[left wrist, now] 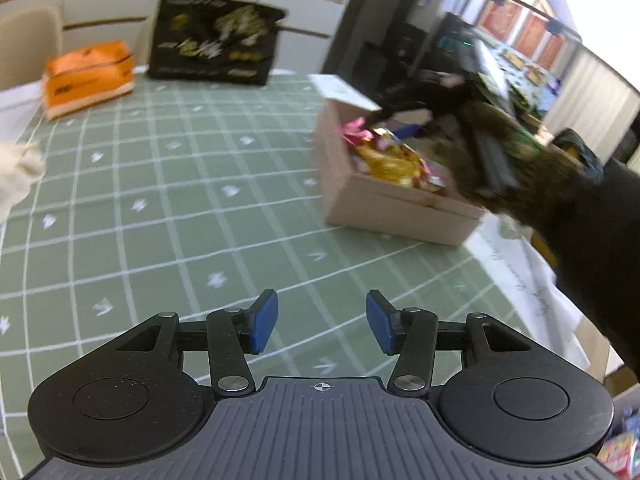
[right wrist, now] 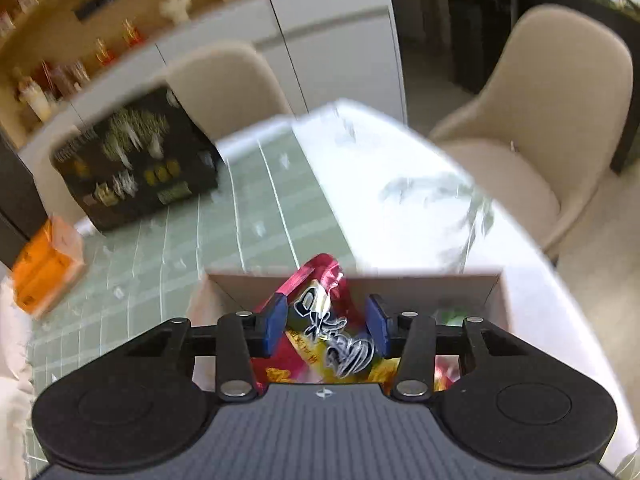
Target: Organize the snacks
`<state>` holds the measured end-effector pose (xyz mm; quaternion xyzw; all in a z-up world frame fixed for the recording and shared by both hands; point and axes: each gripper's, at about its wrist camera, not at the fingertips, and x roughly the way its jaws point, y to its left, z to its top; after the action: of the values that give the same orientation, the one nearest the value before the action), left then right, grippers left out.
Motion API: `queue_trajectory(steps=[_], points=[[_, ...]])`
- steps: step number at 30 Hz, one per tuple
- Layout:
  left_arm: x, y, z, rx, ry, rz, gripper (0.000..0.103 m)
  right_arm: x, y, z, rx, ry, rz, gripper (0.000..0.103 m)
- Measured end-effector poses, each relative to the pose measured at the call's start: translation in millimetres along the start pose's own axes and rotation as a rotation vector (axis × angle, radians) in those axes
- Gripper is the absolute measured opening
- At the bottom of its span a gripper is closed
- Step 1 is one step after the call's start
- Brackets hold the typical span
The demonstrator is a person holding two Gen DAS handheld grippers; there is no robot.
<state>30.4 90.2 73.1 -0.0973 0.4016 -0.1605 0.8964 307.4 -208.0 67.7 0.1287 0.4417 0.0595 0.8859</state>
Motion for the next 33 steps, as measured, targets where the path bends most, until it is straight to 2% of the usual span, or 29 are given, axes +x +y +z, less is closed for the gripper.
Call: queue_trajectory(steps=[2, 3, 6, 8, 9, 10, 11, 14, 17, 19, 24, 25, 27, 29, 31, 33], points=[[8.0, 7.6, -0.8, -0.019, 0.015, 0.022, 0.054, -1.1, 5.6, -12.3, -0.030, 0.038, 0.059, 0.045], [12.0, 8.8, -1.4, -0.016, 0.021, 0.030, 0.054, -6.4, 9.4, -21.1, -0.063, 0.038, 0.057, 0.045], [27.2, 1.2, -6.9, 0.032, 0.048, 0.041, 0.054, -39.7, 21.7, -50.5, -0.208, -0.064, -0.028, 0.046], [35.7, -7.1, -12.9, 0.064, 0.061, 0.043, 0.054, -73.8, 23.9, -76.8, -0.282, -0.167, -0.093, 0.058], [38.9, -11.0, -15.3, 0.075, 0.063, 0.043, 0.054, -88.9, 24.6, -88.8, -0.299, -0.214, -0.118, 0.071], [43.4, -16.9, -18.5, 0.095, 0.063, 0.049, 0.054, -108.3, 22.4, -106.7, -0.306, -0.260, -0.135, 0.077], [46.4, -20.5, -21.6, 0.111, 0.061, 0.059, 0.054, -123.1, 19.7, -121.9, -0.307, -0.282, -0.139, 0.077], [57.1, -33.0, -30.1, 0.136, 0.056, 0.077, 0.055, -148.6, 13.1, -165.4, -0.301, -0.254, -0.119, 0.078], [62.5, -47.4, -38.3, 0.181, 0.017, 0.112, 0.055, -153.4, 15.6, -206.1, -0.287, -0.173, -0.099, 0.079], [66.0, -55.4, -42.1, 0.212, -0.005, 0.137, 0.056, -153.7, 15.9, -234.9, -0.270, -0.152, -0.116, 0.079], [72.5, -72.9, -56.8, 0.289, -0.061, 0.177, 0.073, -133.4, 7.4, -267.0, -0.148, -0.059, -0.094, 0.079], [72.6, -73.2, -58.0, 0.285, -0.069, 0.178, 0.074, -135.4, 7.7, -273.5, -0.154, -0.082, -0.104, 0.079], [72.7, -72.0, -59.9, 0.275, -0.090, 0.177, 0.076, -134.2, 10.9, -282.6, -0.181, -0.112, -0.185, 0.081], [72.8, -73.5, -63.5, 0.276, -0.111, 0.187, 0.076, -132.3, 7.0, -287.2, -0.162, -0.136, -0.230, 0.089], [71.7, -74.3, -67.7, 0.276, -0.136, 0.195, 0.076, -134.2, -3.1, -293.9, -0.118, -0.166, -0.239, 0.097], [72.4, -75.0, -67.0, 0.276, -0.140, 0.199, 0.077, -133.8, -8.5, -298.0, -0.103, -0.196, -0.240, 0.100]])
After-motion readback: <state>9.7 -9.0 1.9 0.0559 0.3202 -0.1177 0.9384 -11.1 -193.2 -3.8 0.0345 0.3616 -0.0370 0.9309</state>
